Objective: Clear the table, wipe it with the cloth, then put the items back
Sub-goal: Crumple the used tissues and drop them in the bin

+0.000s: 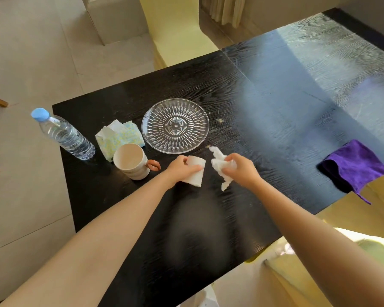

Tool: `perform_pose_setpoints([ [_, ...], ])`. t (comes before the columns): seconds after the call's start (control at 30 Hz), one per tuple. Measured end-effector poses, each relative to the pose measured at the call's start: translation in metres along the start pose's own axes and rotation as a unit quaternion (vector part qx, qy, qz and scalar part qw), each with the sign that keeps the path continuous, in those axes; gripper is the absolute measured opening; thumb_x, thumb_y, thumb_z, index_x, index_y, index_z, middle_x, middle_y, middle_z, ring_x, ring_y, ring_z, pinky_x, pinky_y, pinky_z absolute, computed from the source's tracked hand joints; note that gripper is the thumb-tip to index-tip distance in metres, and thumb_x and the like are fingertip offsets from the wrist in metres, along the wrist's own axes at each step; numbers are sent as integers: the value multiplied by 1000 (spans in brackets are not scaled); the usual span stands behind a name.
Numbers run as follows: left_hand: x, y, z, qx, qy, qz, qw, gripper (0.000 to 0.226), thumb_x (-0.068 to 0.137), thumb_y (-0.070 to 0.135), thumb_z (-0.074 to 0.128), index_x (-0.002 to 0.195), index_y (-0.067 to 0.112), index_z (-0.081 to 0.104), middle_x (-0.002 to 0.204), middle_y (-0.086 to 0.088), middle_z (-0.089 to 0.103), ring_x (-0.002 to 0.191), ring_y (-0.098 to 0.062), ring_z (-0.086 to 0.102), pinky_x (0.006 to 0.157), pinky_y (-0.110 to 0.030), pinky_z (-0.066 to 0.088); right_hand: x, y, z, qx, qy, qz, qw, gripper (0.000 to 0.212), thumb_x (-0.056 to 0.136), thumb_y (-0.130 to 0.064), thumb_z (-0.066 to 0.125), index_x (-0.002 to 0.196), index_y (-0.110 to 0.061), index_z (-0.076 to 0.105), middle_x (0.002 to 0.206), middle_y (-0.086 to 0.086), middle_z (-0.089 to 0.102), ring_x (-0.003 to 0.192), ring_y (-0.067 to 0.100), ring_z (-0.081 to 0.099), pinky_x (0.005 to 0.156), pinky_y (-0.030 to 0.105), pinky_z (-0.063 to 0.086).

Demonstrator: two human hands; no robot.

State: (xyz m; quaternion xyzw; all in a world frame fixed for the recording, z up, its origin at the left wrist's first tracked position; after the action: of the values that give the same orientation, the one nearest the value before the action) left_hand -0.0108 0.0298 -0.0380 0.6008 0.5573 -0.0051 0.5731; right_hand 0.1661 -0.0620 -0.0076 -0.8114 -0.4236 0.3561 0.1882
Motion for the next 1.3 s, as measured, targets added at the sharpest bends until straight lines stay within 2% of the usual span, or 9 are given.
perform_pose_setpoints([
  [0.13, -20, 26, 2, -305, -96, 18, 947, 43, 94, 26, 55, 133, 10, 48, 124, -8, 59, 113, -22, 57, 99, -43, 48, -7, -37, -15, 92, -42, -41, 994, 32, 82, -28, 68, 113, -19, 63, 109, 5, 65, 100, 22, 61, 86, 38, 51],
  [0.27, -39, 46, 12, -431, -170, 43, 885, 44, 100, 40, 36, 131, 13, 50, 131, -11, 59, 122, -23, 55, 103, -42, 44, -24, -57, -18, 63, 35, -73, 995, 33, 86, -28, 64, 118, -19, 63, 100, 1, 66, 91, 17, 58, 78, 28, 45],
  [0.53, -52, 66, 8, -428, -157, 96, 885, 43, 91, 25, 59, 127, 3, 54, 113, -14, 61, 99, -21, 63, 84, -33, 54, -64, -93, -23, 13, 92, -170, 981, 23, 96, -13, 44, 78, -5, 55, 62, 4, 49, 72, 21, 45, 65, 32, 39],
  [0.6, -53, 66, 5, -429, -168, 102, 882, 43, 92, 24, 57, 128, 1, 54, 114, -14, 62, 100, -21, 64, 83, -31, 56, -67, -95, -26, 29, 80, -168, 982, 25, 98, -15, 41, 93, -13, 65, 59, -4, 48, 66, 14, 40, 63, 26, 34],
  [0.7, -58, 65, 1, -409, -186, 103, 887, 42, 93, 20, 56, 129, 0, 53, 115, -14, 63, 101, -22, 64, 88, -34, 54, -68, -91, -34, 52, 91, -135, 985, 31, 96, -18, 48, 123, -27, 61, 93, 3, 69, 82, 13, 56, 79, 25, 48],
  [0.93, -70, 89, 2, -374, -198, 111, 899, 35, 92, 12, 53, 125, -2, 54, 106, -12, 64, 87, -18, 66, 72, -28, 57, -71, -86, -49, 134, 154, -39, 978, 64, 88, -32, 62, 144, -19, 33, 139, 6, 48, 108, 21, 55, 95, 35, 48],
  [1.0, -78, 102, 2, -371, -225, 125, 892, 21, 93, 10, 50, 109, 4, 62, 94, -8, 67, 77, -13, 67, 68, -26, 57, -72, -80, -54, 165, 101, -4, 981, 62, 88, -42, 59, 141, -16, 39, 136, 8, 50, 117, 24, 53, 91, 33, 49],
  [1.1, -89, 120, 4, -354, -255, 145, 888, 19, 94, 9, 46, 98, 10, 64, 83, -2, 71, 72, -11, 68, 67, -25, 56, -83, -82, -64, 269, -7, -49, 962, 38, 90, -37, 56, 118, -11, 59, 101, 12, 63, 91, 26, 58, 75, 33, 50],
  [1.3, -111, 139, 20, -302, -267, 173, 898, 14, 96, 15, 49, 99, 17, 63, 84, 3, 73, 77, -10, 70, 71, -24, 57, -111, -76, -100, 261, 54, -79, 960, 18, 90, -22, 60, 105, -31, 64, 101, 7, 69, 87, 22, 65, 87, 39, 55],
])
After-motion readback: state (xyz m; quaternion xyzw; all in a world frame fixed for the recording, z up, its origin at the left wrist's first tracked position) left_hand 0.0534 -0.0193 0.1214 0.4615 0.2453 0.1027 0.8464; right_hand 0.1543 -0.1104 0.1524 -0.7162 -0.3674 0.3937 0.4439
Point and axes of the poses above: each hand's wrist, its own x-axis towards the middle knuckle, its own z-axis out of the palm, y = z × x, the point moved 4 cm from there along x, towards the middle knuckle
